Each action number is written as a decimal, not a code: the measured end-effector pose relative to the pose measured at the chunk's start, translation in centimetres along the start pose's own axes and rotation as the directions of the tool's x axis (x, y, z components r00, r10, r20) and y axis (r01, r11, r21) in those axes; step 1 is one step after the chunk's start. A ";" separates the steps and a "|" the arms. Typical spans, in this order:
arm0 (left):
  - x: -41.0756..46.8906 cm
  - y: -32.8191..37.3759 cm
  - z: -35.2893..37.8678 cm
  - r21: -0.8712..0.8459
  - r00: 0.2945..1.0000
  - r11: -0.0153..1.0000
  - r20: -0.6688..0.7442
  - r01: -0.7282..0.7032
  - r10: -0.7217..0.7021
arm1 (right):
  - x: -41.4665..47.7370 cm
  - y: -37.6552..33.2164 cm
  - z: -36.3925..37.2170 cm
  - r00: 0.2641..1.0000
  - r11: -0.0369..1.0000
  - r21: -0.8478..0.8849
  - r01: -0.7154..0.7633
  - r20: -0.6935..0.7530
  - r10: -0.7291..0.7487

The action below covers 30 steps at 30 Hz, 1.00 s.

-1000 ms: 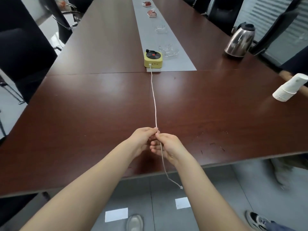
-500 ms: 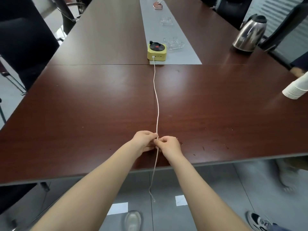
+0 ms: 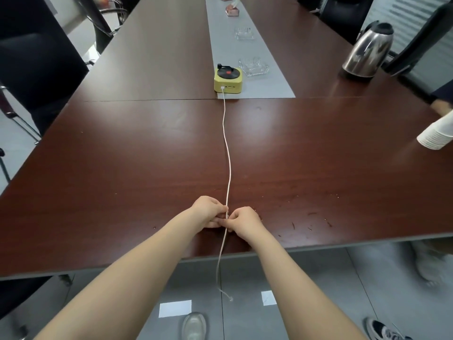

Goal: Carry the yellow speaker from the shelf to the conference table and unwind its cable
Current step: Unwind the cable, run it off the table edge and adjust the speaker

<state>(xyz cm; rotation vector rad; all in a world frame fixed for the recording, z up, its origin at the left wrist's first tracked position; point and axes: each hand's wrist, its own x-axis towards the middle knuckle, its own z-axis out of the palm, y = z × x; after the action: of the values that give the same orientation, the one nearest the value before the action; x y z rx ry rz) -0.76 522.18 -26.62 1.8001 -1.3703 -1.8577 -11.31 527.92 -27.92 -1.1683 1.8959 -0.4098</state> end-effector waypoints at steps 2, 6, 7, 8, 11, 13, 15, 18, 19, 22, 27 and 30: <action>0.1 0.5 -0.1 0.041 1.000 0.999 -0.001 0.017 -0.017 | 0.0 -0.3 -0.6 0.999 1.000 0.028 -0.010 0.052 0.008; 0.1 1.5 -0.2 0.171 0.998 0.983 -0.016 0.064 -0.062 | 0.1 -1.1 -1.5 0.984 0.999 -0.003 -0.054 0.172 0.054; 0.1 1.5 -0.2 0.210 0.997 0.975 -0.018 0.078 -0.076 | 0.1 -1.2 -1.5 0.977 0.998 -0.008 -0.065 0.204 0.066; 0.1 1.7 -0.2 0.247 0.996 0.965 -0.018 0.089 -0.088 | 0.3 -1.5 -1.7 0.971 0.997 -0.013 -0.073 0.228 0.074; 0.0 2.7 -0.3 0.336 0.992 0.934 -0.009 0.121 -0.125 | 0.7 -2.2 -2.5 0.966 0.994 -0.058 -0.087 0.240 0.099; 0.2 3.9 -0.8 0.401 0.995 0.910 -0.026 0.103 -0.100 | 1.3 -2.7 -3.6 0.975 0.993 -0.089 -0.073 0.202 0.089; 0.8 5.4 -1.4 0.374 1.000 0.928 -0.024 0.008 0.001 | 2.2 -3.4 -4.9 0.992 0.998 -0.063 -0.020 0.123 0.028; 1.2 7.7 -2.2 0.159 0.988 0.975 -0.001 -0.153 0.155 | 3.6 -5.0 -6.7 0.996 0.994 0.070 0.088 -0.011 -0.087; 1.3 8.6 -2.4 0.088 0.982 0.978 -0.004 -0.189 0.190 | 4.2 -5.6 -7.3 0.992 0.987 0.113 0.116 -0.052 -0.111; 2.1 11.0 -2.9 -0.032 0.961 0.960 -0.036 -0.277 0.276 | 6.0 -7.4 -8.7 0.980 0.963 0.215 0.163 -0.151 -0.132; 5.5 15.9 -4.5 -0.173 0.929 0.915 -0.130 -0.364 0.346 | 10.2 -10.5 -11.3 0.965 0.939 0.295 0.178 -0.237 -0.108; 8.1 19.2 -6.2 -0.237 0.927 0.897 -0.149 -0.373 0.345 | 13.2 -12.6 -13.2 0.951 0.927 0.328 0.185 -0.296 -0.085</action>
<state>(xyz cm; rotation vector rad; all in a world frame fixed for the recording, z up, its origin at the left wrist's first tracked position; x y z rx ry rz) -5.54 503.18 -17.18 1.3825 -1.2501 -1.6351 -17.34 508.35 -18.52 -1.0416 1.8759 -0.9948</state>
